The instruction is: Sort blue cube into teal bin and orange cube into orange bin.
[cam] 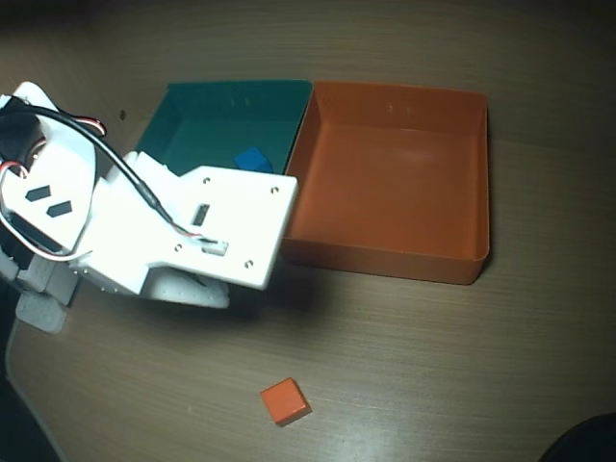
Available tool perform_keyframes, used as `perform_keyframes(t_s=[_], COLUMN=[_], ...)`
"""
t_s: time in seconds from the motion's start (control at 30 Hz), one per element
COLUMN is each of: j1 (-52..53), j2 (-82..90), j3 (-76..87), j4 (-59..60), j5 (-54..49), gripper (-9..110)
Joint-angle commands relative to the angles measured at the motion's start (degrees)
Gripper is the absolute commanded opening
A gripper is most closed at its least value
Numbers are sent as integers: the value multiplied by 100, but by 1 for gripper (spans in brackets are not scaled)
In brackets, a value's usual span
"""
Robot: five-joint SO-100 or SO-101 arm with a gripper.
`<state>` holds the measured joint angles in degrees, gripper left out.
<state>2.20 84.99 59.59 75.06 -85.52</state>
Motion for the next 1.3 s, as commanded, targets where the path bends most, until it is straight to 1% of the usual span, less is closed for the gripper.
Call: perform_keyframes(t_s=[0.0,0.1,0.2,0.3,0.47,0.73,0.9,1.07,1.17,1.27], j1=[158,211,299,387,501,615,782,976,1055,1081], j2=[-272,-800,-1195,-1397,-1512,-1863,-2268,-2487,-2514,-2522], j3=[-940,-1538,-1898,-1969,-1969,-1969,-1969,-1969,-1969,-1960], j4=[-79,-167,-492,-738,-782,-773,-773,-773,-773,-765], j5=[-62,-114,-527,-1292,-2610,-4236,-4887,-5256,-5265,-5317], gripper=[-6,-6,-6,-6,-6,-6,-6,-5,2,15])
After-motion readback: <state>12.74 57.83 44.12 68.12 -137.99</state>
